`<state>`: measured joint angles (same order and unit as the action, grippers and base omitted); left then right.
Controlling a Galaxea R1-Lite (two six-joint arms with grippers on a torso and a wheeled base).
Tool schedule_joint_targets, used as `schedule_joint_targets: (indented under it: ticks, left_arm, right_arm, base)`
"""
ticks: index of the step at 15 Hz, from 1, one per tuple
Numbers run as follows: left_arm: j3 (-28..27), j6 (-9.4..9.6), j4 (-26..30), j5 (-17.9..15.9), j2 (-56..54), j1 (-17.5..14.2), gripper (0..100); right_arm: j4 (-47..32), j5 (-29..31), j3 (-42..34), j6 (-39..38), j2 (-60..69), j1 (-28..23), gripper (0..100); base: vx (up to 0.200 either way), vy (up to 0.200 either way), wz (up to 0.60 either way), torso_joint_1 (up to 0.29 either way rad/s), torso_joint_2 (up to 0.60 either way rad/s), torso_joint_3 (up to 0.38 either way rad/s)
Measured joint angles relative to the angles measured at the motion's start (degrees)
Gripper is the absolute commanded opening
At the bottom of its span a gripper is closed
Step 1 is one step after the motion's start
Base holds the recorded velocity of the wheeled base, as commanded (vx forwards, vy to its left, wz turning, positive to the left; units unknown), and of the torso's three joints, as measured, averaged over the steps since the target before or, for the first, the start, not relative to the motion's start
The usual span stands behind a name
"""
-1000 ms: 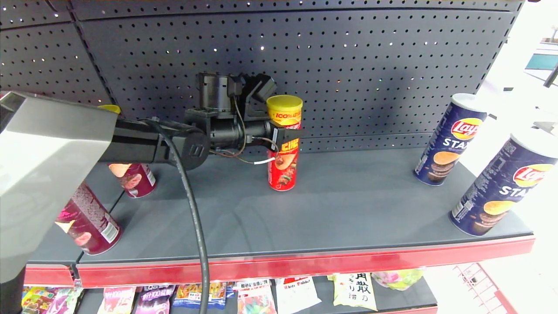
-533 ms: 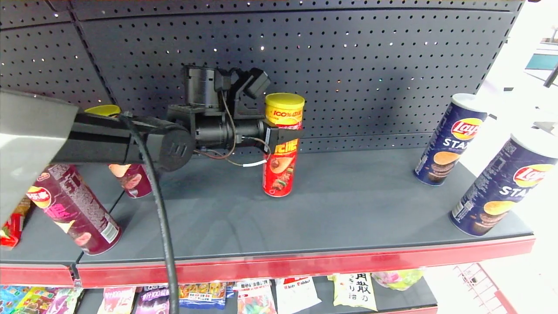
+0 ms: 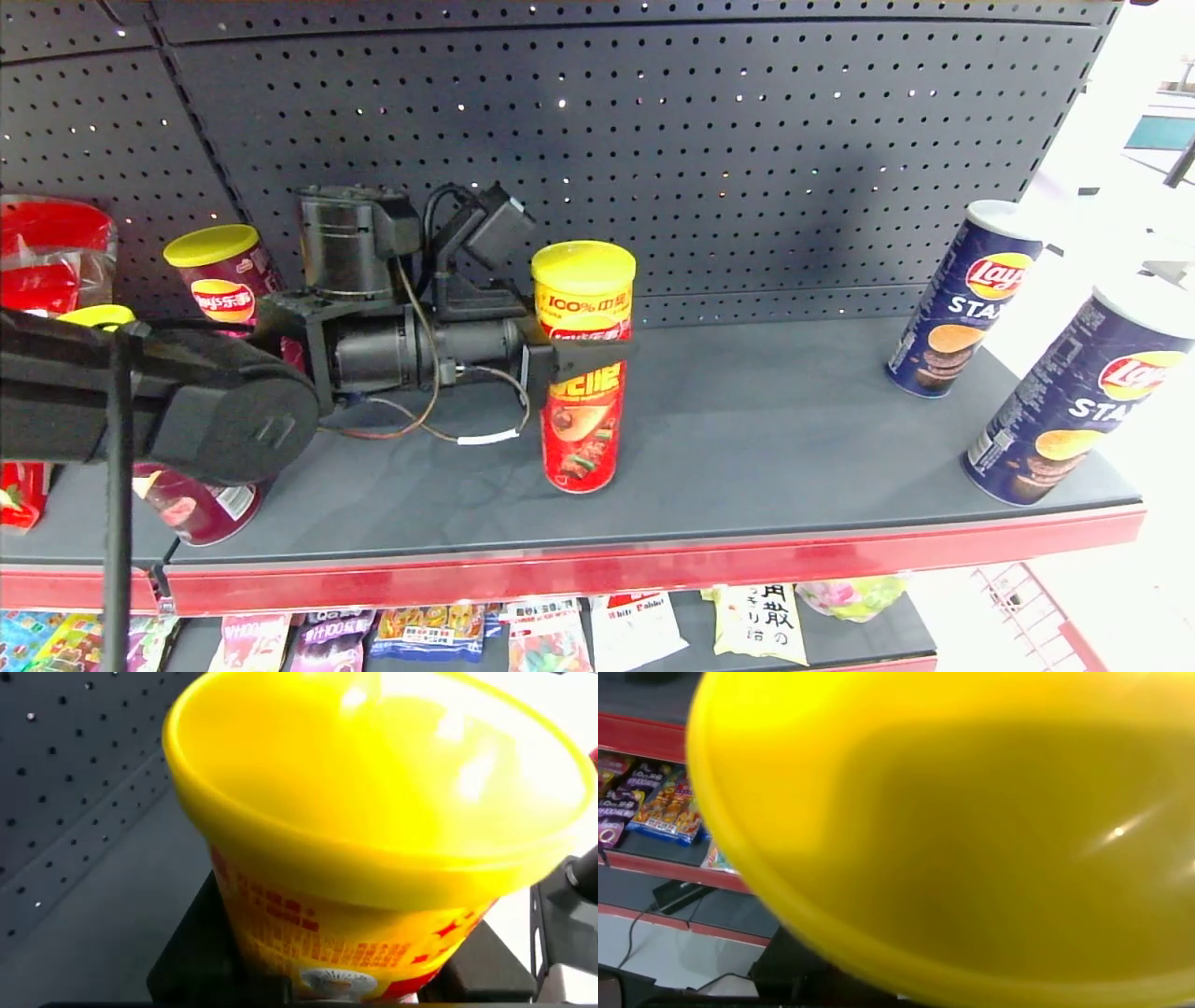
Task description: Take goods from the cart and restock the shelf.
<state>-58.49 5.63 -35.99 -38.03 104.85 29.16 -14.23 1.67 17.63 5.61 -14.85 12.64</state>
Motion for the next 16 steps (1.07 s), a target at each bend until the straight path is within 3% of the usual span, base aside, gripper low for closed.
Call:
schedule_joint_targets:
  ticks: [3, 11, 16]
  left_arm:
    - [4.96, -0.24, -2.08, -0.44, -1.00, 1.05, 0]
    - [9.94, -0.52, -7.83, -4.69, -1.63, 1.34, 0]
    - [12.96, -2.02, -10.68, -5.95, -2.51, 1.23, 0]
  right_arm:
    - [0.00, 0.07, 0.00, 0.00, -0.15, -0.02, 0]
    - [-0.02, 0.33, 0.73, 0.00, -0.15, -0.07, 0]
    - [0.00, 0.35, 0.84, 0.05, -0.33, -0.07, 0]
  base:
    - [0.000, 0.000, 0.00, 0.000, 0.00, 0.000]
    - [0.000, 0.000, 0.00, 0.000, 0.00, 0.000]
    - [0.000, 0.000, 0.00, 0.000, 0.00, 0.000]
